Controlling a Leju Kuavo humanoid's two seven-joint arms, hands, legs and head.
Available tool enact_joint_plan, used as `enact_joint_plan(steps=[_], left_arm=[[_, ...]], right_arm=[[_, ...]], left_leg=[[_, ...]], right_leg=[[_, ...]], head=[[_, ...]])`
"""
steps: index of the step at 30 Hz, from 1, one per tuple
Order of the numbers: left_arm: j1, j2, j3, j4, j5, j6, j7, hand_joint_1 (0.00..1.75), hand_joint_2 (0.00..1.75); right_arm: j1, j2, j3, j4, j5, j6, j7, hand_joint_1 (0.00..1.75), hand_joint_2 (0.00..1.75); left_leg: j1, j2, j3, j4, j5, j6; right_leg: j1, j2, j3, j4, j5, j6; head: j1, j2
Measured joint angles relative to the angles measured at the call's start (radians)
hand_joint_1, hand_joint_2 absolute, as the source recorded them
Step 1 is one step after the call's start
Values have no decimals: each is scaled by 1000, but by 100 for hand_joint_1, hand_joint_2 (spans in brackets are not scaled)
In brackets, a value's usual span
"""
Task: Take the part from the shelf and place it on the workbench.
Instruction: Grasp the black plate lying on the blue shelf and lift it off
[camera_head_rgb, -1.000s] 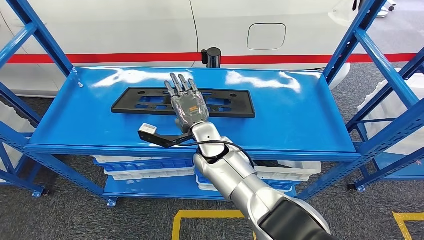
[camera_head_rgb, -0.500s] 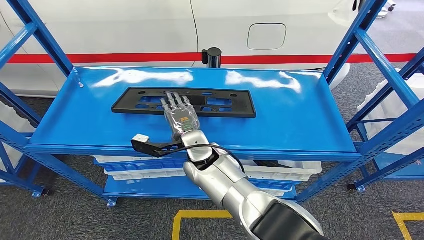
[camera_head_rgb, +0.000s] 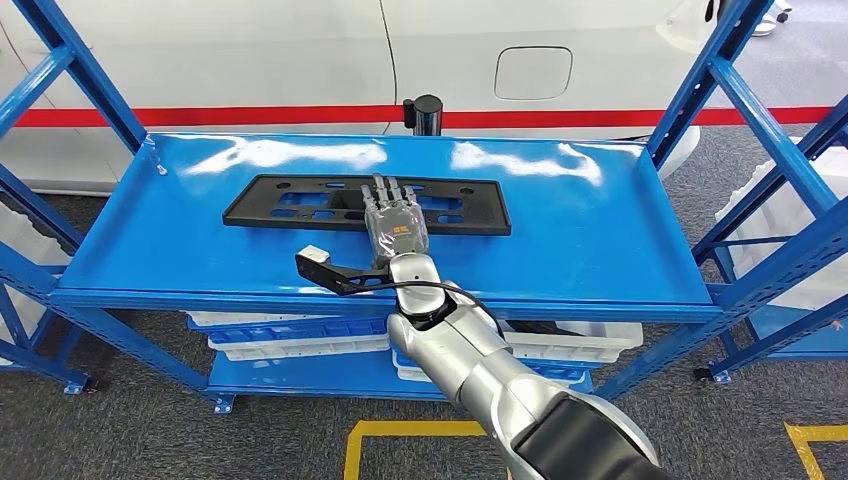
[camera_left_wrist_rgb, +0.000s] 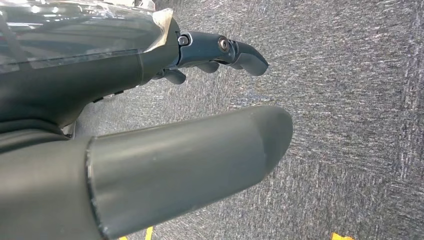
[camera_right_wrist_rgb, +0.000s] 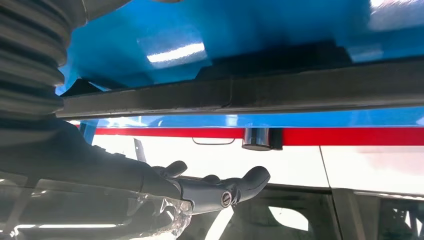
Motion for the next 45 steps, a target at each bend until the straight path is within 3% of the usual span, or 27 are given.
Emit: enact_joint_plan(steps=[2,3,6,7,8,31,45], left_arm=[[0,0,0,0,0,1,0,0,0],[0,0,0,0,0,2,0,0,0],[0,0,0,0,-1,4,0,0,0],[0,0,0,0,-1,4,0,0,0],[0,0,0,0,-1,5,0,0,0],[1,2,0,0,12,22,-18,0,0],[1,2,0,0,8,34,-7,0,0]], right_arm=[[-1,-2,-4,1,0,-2,1,0,175],[-2,-2,-6,1,0,-6,2,21,175],[-5,-2,-12,1,0,-18,6,144,175],[-7,-2,-16,2,0,-21,7,167,175],[-9,-2,-19,2,-1,-22,7,173,175],[-11,-8,-21,11,49,-27,20,175,175],[-5,-20,-18,17,63,19,60,175,175]], left_leg=[[0,0,0,0,0,0],[0,0,0,0,0,0],[0,0,0,0,0,0],[0,0,0,0,0,0],[0,0,0,0,0,0],[0,0,1,0,0,0],[0,-1,3,0,0,0]], right_leg=[[0,0,0,0,0,0],[0,0,0,0,0,0],[0,0,0,0,0,0],[0,0,0,0,0,0],[0,0,0,0,0,0],[0,0,1,0,0,0],[0,0,3,0,0,0]], head=[[0,0],[0,0],[0,0],[0,0],[0,0],[0,0],[0,0]])
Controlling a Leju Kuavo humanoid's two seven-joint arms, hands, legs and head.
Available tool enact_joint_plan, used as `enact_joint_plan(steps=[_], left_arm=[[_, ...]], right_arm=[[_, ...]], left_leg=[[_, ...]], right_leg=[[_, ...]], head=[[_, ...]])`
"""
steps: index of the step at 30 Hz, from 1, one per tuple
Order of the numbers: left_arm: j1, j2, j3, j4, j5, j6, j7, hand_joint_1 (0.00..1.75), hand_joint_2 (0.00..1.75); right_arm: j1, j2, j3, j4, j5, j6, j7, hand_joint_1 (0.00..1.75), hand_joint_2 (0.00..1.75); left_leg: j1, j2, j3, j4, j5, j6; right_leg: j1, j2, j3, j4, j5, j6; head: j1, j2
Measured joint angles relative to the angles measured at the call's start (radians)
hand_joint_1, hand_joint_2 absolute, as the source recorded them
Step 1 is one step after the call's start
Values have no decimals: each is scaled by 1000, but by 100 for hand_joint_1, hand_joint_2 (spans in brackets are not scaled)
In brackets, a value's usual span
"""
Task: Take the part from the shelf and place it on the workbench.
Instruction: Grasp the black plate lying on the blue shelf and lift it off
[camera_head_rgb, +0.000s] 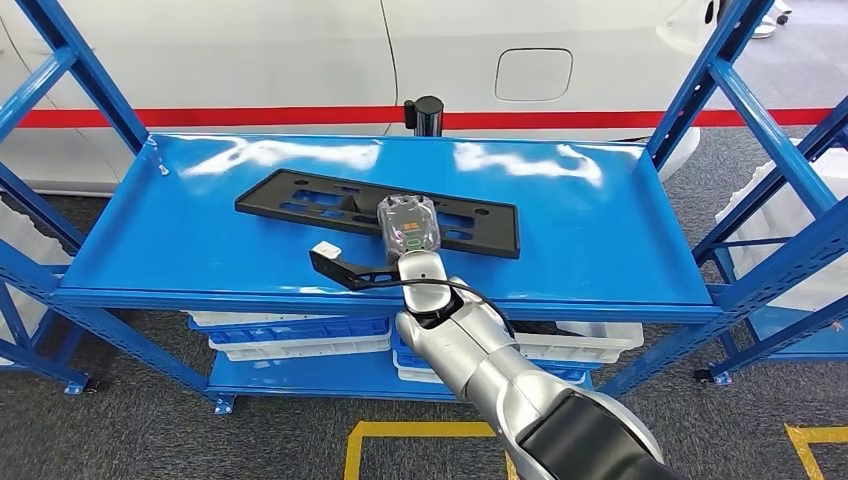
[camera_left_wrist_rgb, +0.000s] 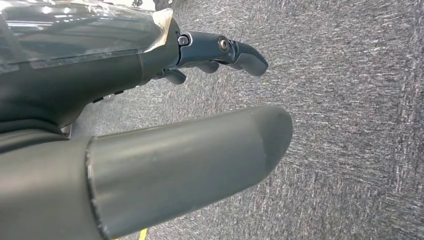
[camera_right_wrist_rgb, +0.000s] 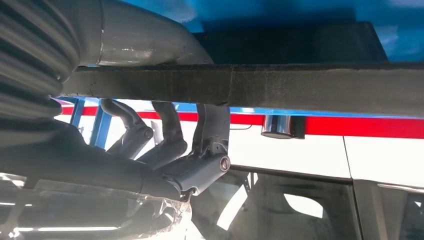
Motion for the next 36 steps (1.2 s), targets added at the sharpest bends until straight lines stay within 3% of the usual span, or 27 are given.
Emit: enact_joint_plan(steps=[10,14,18,26,36], left_arm=[[0,2,0,0,-1,7,-10,0,0],[0,2,0,0,-2,12,-5,0,0],[1,2,0,0,-16,6,-3,0,0],[1,4,0,0,-29,-6,-15,0,0],[1,4,0,0,-29,-6,-19,0,0]], right_arm=[[6,-3,-44,0,-97,-60,-55,175,175],[4,-2,-105,-3,-195,-91,-135,175,175],[-9,5,-205,-14,-325,-124,-267,175,175],[-44,23,-365,-53,-486,-129,-437,175,175],[-68,37,-459,-87,-578,-128,-533,175,175]], left_leg=[[0,0,1,0,0,0],[0,0,2,0,0,0],[0,0,2,0,0,0],[0,0,3,0,0,0],[0,0,3,0,0,0]], right_leg=[[0,0,2,0,0,0],[0,0,2,0,0,0],[0,0,3,0,0,0],[0,0,3,0,0,0],[0,0,3,0,0,0]], head=[[0,0],[0,0],[0,0],[0,0],[0,0]])
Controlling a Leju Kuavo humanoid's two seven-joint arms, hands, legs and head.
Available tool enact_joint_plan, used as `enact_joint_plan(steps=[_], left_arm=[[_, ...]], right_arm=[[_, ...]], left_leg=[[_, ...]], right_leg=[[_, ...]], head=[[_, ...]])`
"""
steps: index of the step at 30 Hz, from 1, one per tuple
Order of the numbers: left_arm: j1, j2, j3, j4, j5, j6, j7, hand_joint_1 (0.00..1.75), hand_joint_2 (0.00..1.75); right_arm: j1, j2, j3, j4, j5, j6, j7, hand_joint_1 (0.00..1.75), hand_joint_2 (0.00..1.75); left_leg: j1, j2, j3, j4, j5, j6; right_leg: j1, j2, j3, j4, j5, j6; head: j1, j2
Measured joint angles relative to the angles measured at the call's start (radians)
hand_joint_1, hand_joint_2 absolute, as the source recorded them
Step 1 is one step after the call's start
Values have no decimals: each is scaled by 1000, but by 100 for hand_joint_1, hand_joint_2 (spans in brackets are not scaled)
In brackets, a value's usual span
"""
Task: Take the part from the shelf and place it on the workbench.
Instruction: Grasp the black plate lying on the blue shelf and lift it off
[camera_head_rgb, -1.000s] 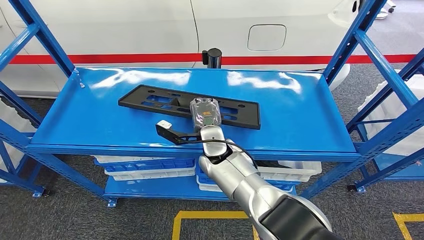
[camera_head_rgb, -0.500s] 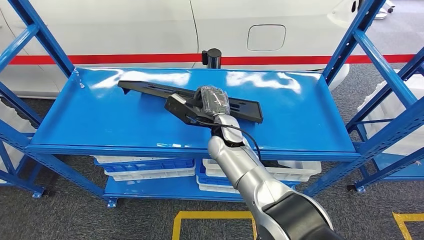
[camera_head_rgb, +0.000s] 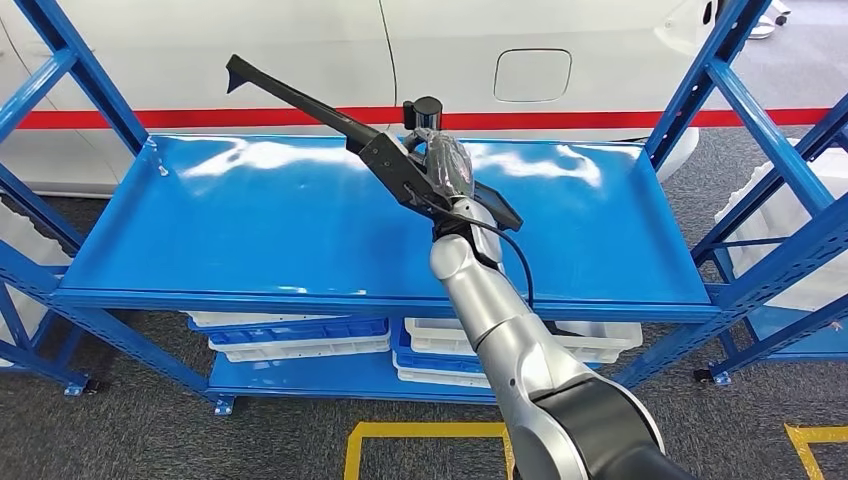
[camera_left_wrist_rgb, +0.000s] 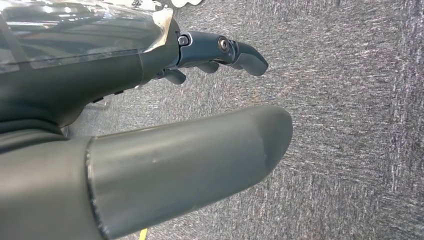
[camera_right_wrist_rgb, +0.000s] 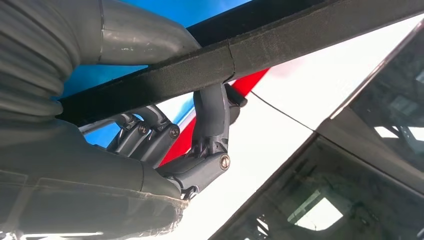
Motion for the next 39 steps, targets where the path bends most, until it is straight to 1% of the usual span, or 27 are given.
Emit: enact_joint_plan(steps=[3,5,7,10,12,14,16,18,22,26,30,33,39], left_arm=[[0,0,0,0,0,0,0,0,0],[0,0,0,0,0,-2,0,0,0],[0,0,0,0,0,-6,0,0,0],[1,-2,0,0,0,-15,-4,0,0],[1,-4,0,0,5,-18,-9,0,87],[2,-6,0,0,16,-19,-16,0,175],[3,-8,0,0,28,-21,-23,0,175],[4,-10,0,0,37,-22,-29,0,175],[4,-13,3,0,51,-29,-43,0,175],[5,-14,4,0,59,-33,-46,0,175],[7,-14,5,0,58,-16,-39,0,175],[7,-14,8,0,67,-6,-30,0,175],[7,-14,19,0,73,-5,21,0,175]], right_arm=[[-3,3,-18,-5,-24,7,-22,175,175],[-5,7,-35,-12,-73,32,-59,175,175],[-9,11,-56,-23,-153,83,-109,175,175],[-13,17,-89,-59,-341,211,-183,175,175],[-6,21,-99,-105,-482,298,-213,175,175],[17,26,-92,-182,-611,369,-219,175,175],[51,29,-71,-280,-716,409,-203,175,175],[84,29,-38,-379,-797,422,-182,175,175],[144,20,41,-565,-898,439,-158,175,175],[189,8,101,-695,-941,447,-149,175,175],[223,-5,145,-789,-976,451,-141,175,175],[243,-14,171,-838,-1001,452,-135,175,175],[264,-27,206,-891,-1024,449,-128,175,175]], left_leg=[[0,0,0,0,0,0],[0,0,0,0,0,0],[0,0,0,0,0,0],[0,0,0,0,0,0],[0,0,0,0,0,0],[0,-1,-1,0,0,0],[0,-1,-1,0,0,0],[0,-1,-2,0,0,0],[0,0,-2,0,-1,0],[0,0,-2,0,-1,0],[0,0,-2,0,-1,0],[0,0,-2,0,-1,0],[0,0,-2,0,-1,0]], right_leg=[[0,0,0,0,0,0],[0,0,0,0,0,0],[0,0,0,0,0,0],[0,0,0,0,0,0],[0,0,0,0,0,0],[0,0,-1,0,0,0],[0,0,-1,0,0,0],[0,0,-2,0,0,0],[0,0,-3,0,0,0],[0,0,-3,0,0,0],[0,0,-3,0,0,0],[0,0,-3,0,0,0],[0,0,-3,0,0,0]], head=[[0,0],[0,0],[0,0],[0,0],[0,0],[0,0],[0,0],[0,0],[0,0],[0,0],[0,0],[0,0],[0,0]])
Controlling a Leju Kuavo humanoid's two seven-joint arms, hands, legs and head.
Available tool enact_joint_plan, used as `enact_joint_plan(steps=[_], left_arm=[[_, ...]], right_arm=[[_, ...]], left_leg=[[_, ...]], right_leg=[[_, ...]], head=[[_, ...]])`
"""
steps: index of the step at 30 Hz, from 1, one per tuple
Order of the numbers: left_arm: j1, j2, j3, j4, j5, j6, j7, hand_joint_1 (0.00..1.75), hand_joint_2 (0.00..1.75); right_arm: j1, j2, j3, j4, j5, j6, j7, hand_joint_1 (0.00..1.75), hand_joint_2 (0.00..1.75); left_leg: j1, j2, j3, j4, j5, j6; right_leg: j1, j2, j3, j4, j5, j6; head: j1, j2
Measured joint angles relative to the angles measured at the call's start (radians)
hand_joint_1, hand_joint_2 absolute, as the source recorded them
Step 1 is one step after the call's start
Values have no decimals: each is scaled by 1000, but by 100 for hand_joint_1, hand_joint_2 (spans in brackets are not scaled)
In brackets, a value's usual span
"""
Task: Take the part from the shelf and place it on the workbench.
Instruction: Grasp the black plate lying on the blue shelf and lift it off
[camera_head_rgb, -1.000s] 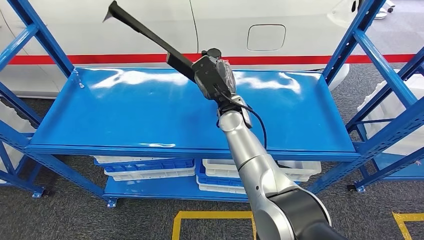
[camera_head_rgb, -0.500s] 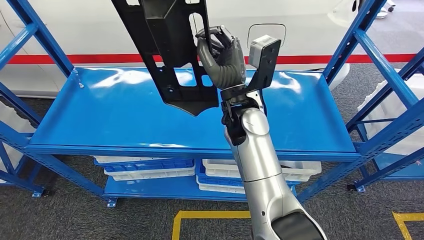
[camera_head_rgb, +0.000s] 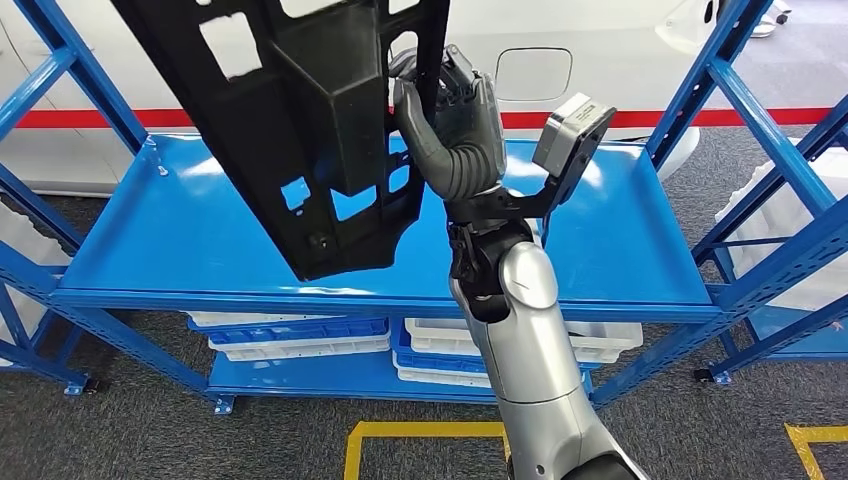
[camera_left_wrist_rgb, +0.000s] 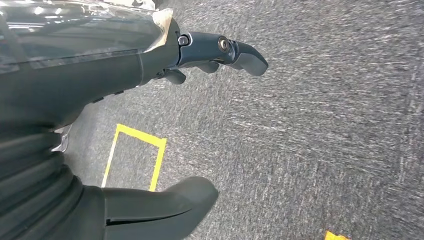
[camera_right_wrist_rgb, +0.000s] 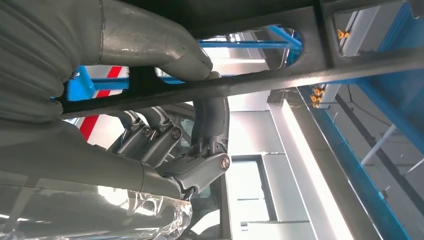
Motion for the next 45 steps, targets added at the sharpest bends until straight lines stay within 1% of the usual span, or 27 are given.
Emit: enact_joint_plan(steps=[7,13,16,17,19,20,21,23,24,25,26,27,28,29,30,31,32,33,34,36,37,38,41,42,43,44,45], left_arm=[[0,-2,8,0,6,1,-4,0,175],[0,-2,16,0,21,-12,-14,0,175],[0,-2,20,0,22,-14,-20,0,175],[0,-2,22,0,22,-15,-21,0,175],[-1,-4,24,0,21,-17,-24,0,175],[-1,-5,24,0,21,-17,-25,0,175],[-2,-6,24,0,20,-18,-26,0,175],[-2,-7,25,0,20,-19,-27,0,175],[-1,-7,25,0,20,-20,-28,0,175],[-1,-8,25,0,21,-20,-28,0,175],[-1,-8,26,0,21,-22,-28,0,175],[-1,-9,26,0,21,-24,-29,0,175],[-1,-9,26,0,21,-26,-30,0,175],[-2,-9,26,0,21,-28,-31,0,175],[-2,-9,26,0,20,-30,-32,0,175],[-3,-9,26,0,20,-30,-33,0,175],[-3,-9,26,0,20,-30,-33,0,175],[-3,-9,26,0,19,-30,-34,0,175],[-3,-9,26,0,19,-31,-34,0,175],[-3,-11,26,0,19,-31,-34,0,175],[-3,-11,26,0,18,-31,-34,0,175],[-3,-12,26,0,18,-31,-34,0,175],[-3,-12,26,0,18,-31,-34,0,175],[-3,-12,26,0,18,-31,-35,0,175],[-3,-11,26,0,18,-32,-35,0,175],[-3,-11,26,0,17,-32,-35,0,175],[-3,-10,26,0,16,-33,-36,0,175]], right_arm=[[22,-16,31,-16,-4,0,3,175,175],[43,-32,60,-16,-14,7,-4,175,175],[47,-40,72,-16,-20,14,-9,175,175],[47,-41,75,-16,-22,16,-10,175,175],[48,-43,77,-18,-25,19,-12,175,175],[48,-45,77,-19,-29,20,-13,175,175],[49,-48,78,-21,-33,21,-14,175,175],[54,-55,81,-21,-39,22,-15,175,175],[59,-59,82,-21,-41,22,-15,175,175],[62,-63,84,-21,-43,22,-15,175,175],[65,-66,85,-21,-45,22,-15,175,175],[66,-67,87,-21,-48,23,-15,175,175],[65,-68,89,-21,-50,24,-15,175,175],[65,-69,91,-22,-52,25,-15,175,175],[65,-70,93,-22,-53,26,-16,175,175],[66,-72,95,-23,-53,27,-16,175,175],[66,-73,96,-23,-54,27,-17,175,175],[66,-74,97,-24,-54,28,-17,175,175],[66,-74,98,-24,-54,28,-18,175,175],[65,-74,99,-24,-55,29,-19,175,175],[65,-74,100,-24,-55,29,-19,175,175],[64,-74,100,-24,-55,30,-20,175,175],[64,-74,100,-24,-55,30,-20,175,175],[65,-74,100,-25,-55,30,-20,175,175],[65,-74,100,-25,-55,30,-20,175,175],[65,-74,100,-26,-56,30,-21,175,175],[66,-75,101,-27,-57,31,-22,175,175]], left_leg=[[0,0,0,0,0,0],[-5,0,0,2,-2,3],[-9,0,0,3,-2,9],[-11,0,0,2,0,13],[-5,3,4,-9,13,23],[-2,6,6,-14,19,28],[1,8,6,-19,24,31],[2,11,3,-19,26,33],[2,12,2,-19,26,32],[3,13,1,-19,27,31],[4,13,0,-18,27,30],[6,13,0,-16,27,27],[8,13,0,-13,26,23],[8,13,-3,-10,25,18],[8,12,-6,-6,25,12],[7,11,-10,-4,26,6],[7,10,-13,-2,29,0],[8,9,-15,-1,30,-4],[9,9,-19,4,24,-9],[13,10,-34,31,-5,-18],[14,11,-40,44,-20,-21],[14,12,-43,52,-28,-22],[14,12,-44,54,-29,-22],[15,12,-51,73,-42,-23],[16,12,-64,106,-63,-26],[18,13,-88,171,-95,-30],[22,13,-92,209,-108,-35]], right_leg=[[0,0,0,0,0,0],[-5,0,1,-1,1,1],[-10,0,1,-2,2,5],[-11,0,1,-3,5,9],[-11,0,-4,4,-1,14],[-10,0,-13,24,-15,15],[-11,0,-32,68,-41,12],[-14,0,-86,204,-102,10],[-17,0,-109,265,-124,12],[-19,-1,-116,293,-130,19],[-22,-1,-102,278,-120,29],[-25,-2,-66,219,-97,40],[-28,-3,-22,141,-75,49],[-27,-3,18,73,-58,52],[-26,-2,46,25,-48,51],[-24,0,56,6,-47,47],[-22,1,57,5,-46,42],[-24,1,54,2,-44,38],[-26,1,51,0,-41,31],[-32,-1,45,-4,-33,15],[-33,-1,43,-4,-30,10],[-33,-1,42,-4,-29,8],[-33,-1,42,-4,-29,7],[-32,-1,40,-4,-28,6],[-32,-2,37,-4,-27,2],[-30,-4,31,-4,-23,-2],[-29,-6,22,-3,-15,-4]], head=[[0,0],[0,0],[0,0],[0,0],[0,0],[1,0],[1,0],[2,0],[2,0],[2,0],[2,0],[2,0],[2,0],[2,0],[2,0],[2,0],[1,0],[2,0],[1,0],[1,0],[0,0],[0,0],[0,0],[0,0],[0,0],[0,0],[0,0]])
